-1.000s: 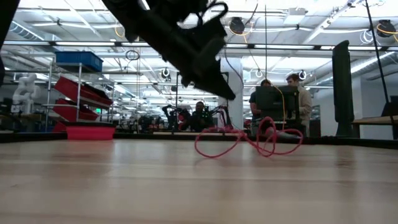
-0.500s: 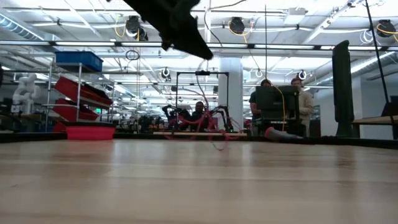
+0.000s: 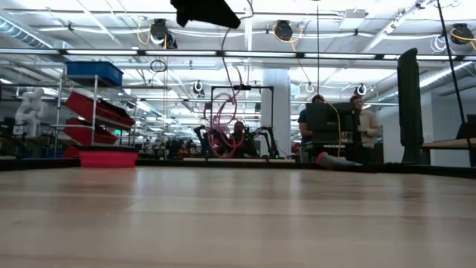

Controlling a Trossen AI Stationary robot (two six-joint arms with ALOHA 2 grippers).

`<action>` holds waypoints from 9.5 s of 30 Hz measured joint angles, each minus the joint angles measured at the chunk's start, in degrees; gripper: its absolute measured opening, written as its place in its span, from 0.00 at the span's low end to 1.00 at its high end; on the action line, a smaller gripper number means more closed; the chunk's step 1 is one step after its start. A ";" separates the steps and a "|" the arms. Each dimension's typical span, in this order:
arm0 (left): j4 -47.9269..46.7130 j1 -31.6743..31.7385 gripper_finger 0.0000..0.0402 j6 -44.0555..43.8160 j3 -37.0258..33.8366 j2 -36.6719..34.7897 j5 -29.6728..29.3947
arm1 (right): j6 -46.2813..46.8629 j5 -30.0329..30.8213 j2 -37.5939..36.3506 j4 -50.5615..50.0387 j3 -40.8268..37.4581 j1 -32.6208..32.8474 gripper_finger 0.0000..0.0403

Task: Coil cords
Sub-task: Uncoil the red wire from the spool

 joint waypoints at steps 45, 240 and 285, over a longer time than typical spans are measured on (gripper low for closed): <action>19.54 -14.57 0.00 7.82 0.00 -7.50 1.49 | 4.24 -2.29 6.43 -4.75 0.00 -9.13 0.00; 47.44 2.34 0.40 6.09 -10.16 18.44 2.39 | 0.35 -14.57 6.38 2.99 0.00 -11.56 0.00; 34.82 3.09 0.00 8.85 -10.10 11.09 2.52 | 1.44 -14.55 6.40 -0.40 0.00 -11.56 0.00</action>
